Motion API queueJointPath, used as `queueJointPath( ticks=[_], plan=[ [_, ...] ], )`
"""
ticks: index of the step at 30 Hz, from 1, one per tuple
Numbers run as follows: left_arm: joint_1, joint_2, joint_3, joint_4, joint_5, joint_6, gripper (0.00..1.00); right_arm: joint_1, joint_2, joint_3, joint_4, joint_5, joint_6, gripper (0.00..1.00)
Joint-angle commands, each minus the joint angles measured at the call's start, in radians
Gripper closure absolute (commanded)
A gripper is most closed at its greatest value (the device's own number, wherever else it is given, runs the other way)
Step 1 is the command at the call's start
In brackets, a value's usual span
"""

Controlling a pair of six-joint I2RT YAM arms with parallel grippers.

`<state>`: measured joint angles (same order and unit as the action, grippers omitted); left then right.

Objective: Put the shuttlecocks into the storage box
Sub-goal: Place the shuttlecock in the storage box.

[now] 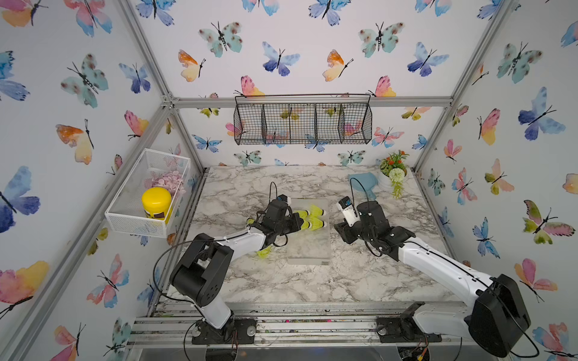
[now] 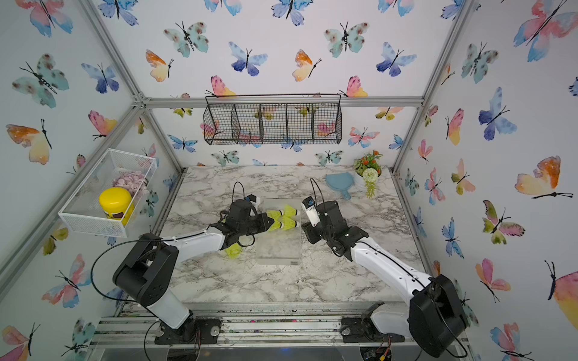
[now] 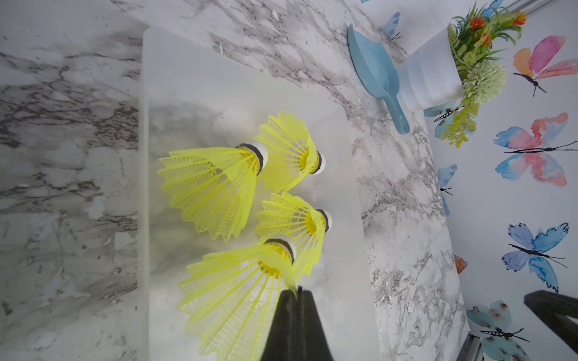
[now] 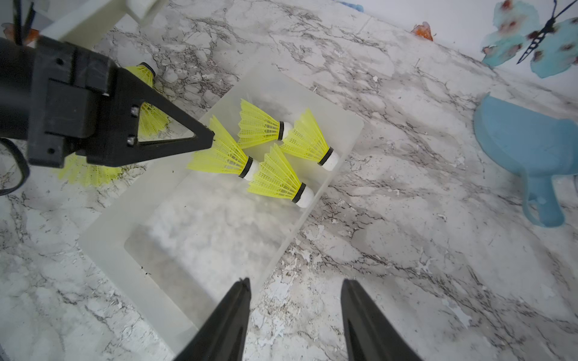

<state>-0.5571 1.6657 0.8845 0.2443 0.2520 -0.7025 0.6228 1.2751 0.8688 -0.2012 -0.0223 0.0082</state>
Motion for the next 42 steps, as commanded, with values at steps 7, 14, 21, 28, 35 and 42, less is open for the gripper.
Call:
queueJointPath(
  ticks=[7,14,21,28,35,42],
  plan=[
    [0.005,0.047,-0.016,0.094,0.041,-0.052,1.0,-0.001,0.008,-0.011,-0.009,-0.014,0.013,0.46],
    [0.012,0.074,-0.019,0.096,0.038,-0.046,1.0,-0.001,0.018,-0.01,-0.016,-0.018,0.011,0.46],
    [0.024,0.094,-0.013,0.069,0.01,-0.02,1.0,-0.001,0.024,-0.01,-0.021,-0.021,0.01,0.46],
    [0.032,0.106,0.038,-0.017,-0.07,0.052,0.97,-0.001,0.027,-0.004,-0.028,-0.028,0.01,0.46],
    [0.046,0.138,0.084,-0.039,-0.052,0.088,0.78,-0.001,0.033,-0.002,-0.037,-0.03,0.01,0.46],
    [0.054,0.166,0.119,-0.049,-0.016,0.112,0.68,-0.001,0.032,0.001,-0.047,-0.027,0.01,0.46]
  ],
)
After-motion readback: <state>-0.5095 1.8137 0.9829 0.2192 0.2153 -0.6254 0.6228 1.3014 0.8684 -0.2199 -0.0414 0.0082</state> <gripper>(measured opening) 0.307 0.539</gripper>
